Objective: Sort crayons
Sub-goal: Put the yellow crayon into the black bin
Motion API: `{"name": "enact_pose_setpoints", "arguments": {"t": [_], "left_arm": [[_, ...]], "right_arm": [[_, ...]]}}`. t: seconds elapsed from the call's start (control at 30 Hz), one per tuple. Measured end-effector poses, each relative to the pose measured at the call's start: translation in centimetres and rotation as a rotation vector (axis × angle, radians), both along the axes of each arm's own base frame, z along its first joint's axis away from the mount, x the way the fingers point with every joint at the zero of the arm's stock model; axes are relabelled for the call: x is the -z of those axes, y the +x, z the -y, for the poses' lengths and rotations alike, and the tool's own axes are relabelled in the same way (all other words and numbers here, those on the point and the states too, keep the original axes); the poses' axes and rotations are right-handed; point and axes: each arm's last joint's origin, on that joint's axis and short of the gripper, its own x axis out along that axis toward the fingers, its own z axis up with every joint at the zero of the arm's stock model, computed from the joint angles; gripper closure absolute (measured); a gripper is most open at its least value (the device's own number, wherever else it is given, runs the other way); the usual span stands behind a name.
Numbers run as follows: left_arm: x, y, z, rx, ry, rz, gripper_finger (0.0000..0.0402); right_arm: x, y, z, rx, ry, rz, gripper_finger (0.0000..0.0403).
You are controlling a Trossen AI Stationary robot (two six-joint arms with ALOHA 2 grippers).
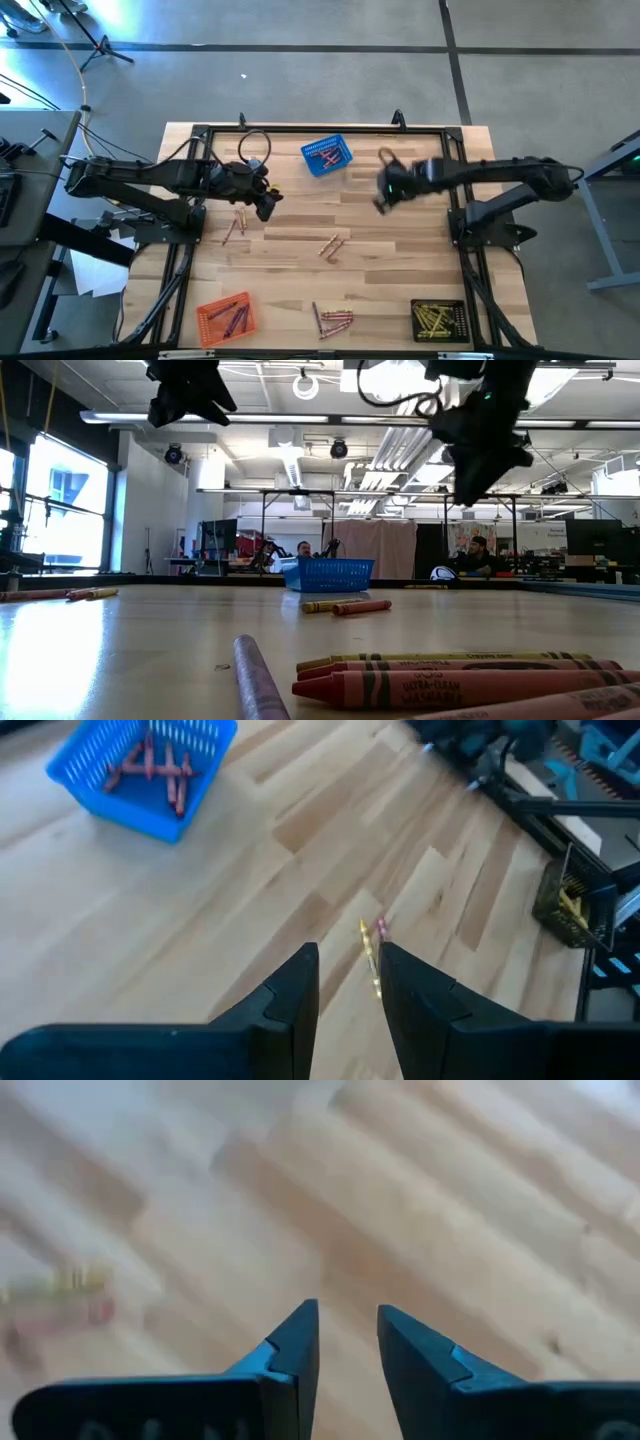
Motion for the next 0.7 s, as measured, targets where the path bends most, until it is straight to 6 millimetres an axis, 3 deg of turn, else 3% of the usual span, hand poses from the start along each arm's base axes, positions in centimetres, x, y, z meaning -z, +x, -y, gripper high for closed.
{"name": "enact_pose_setpoints", "arguments": {"t": [0.13, 0.33, 0.7], "left_arm": [[-0.4, -1.2, -0.6, 0.006, 0.038, -0.025, 0.0307], [-1.0, -2.7, -1.4, 0.007, 0.09, -0.041, 0.0307], [-1.4, -3.7, -3.4, 0.004, 0.212, -0.069, 0.0307]], "right_arm": [[-0.1, 0.8, 4.0, 0.09, 0.004, 0.116, 0.0314], [0.2, 1.3, 8.4, 0.259, -0.016, 0.233, 0.0312], [3.6, 2.8, 12.9, 0.246, 0.012, 0.227, 0.0271]]}}
